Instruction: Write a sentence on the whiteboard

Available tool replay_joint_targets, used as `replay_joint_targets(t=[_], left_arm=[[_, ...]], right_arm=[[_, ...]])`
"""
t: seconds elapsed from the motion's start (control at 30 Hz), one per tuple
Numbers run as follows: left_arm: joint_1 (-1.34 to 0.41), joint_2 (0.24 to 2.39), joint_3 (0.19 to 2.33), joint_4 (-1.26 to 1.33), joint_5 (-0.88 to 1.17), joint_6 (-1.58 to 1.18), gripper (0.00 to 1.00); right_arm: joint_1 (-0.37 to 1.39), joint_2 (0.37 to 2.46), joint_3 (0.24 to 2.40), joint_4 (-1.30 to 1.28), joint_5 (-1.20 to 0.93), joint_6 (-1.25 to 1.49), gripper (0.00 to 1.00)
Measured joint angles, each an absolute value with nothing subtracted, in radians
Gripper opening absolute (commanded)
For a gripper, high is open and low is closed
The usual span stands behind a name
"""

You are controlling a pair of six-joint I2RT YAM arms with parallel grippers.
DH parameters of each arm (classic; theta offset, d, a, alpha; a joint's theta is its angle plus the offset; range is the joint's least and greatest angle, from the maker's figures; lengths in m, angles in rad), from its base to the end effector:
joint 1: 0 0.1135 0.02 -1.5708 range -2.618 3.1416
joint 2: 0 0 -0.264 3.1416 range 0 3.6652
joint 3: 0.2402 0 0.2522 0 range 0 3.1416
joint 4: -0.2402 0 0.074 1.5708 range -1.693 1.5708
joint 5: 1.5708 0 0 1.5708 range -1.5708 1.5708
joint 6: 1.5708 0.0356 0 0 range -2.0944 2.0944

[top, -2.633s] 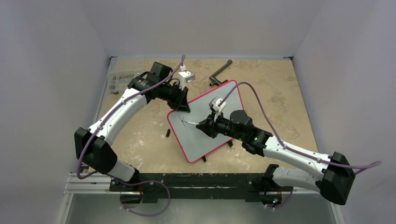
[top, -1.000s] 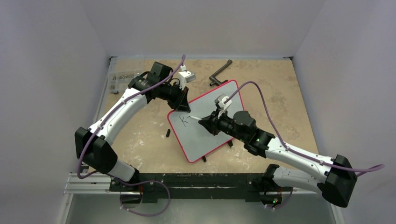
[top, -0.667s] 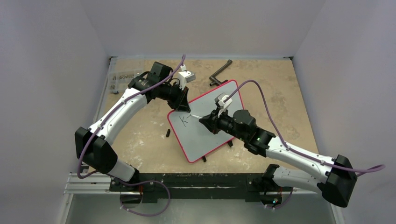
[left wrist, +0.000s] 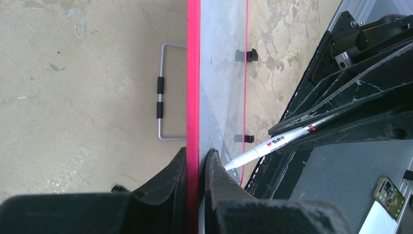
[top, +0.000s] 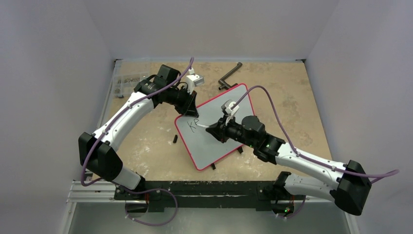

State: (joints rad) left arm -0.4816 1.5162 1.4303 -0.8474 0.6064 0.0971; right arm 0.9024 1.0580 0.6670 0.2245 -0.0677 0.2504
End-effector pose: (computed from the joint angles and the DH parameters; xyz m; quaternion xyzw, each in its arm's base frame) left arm 0.2709 -0.1645 0.3329 0.3483 0.8419 -0.3355 0.2394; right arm 0.1517 0.1960 0.2875 -0.2651 0.7158 0.3735 0.5271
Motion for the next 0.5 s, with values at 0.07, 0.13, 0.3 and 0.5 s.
replay_joint_targets(t=[0.07,0.13,0.3,0.5], left_arm=[[-0.482,1.516,1.430,-0.847,0.606,0.097,0.00],[-0.482,1.517,1.430,-0.847,0.606,0.097,0.00],[-0.483,1.517,1.431,-0.846,0.606,0.097,0.00],[-0.486,1.516,1.432,-0.846,0.606,0.097,0.00]], right_arm=[[0.902,1.042,0.640,0.221,-0.075,0.255,0.00],[0.902,1.031,0.626,0.215,-0.078,0.260,0.00],[0.902,1.011,0.617,0.187,-0.073,0.266,0.00],[0.902,0.987,0.618,0.150,-0.043,0.270,0.00]])
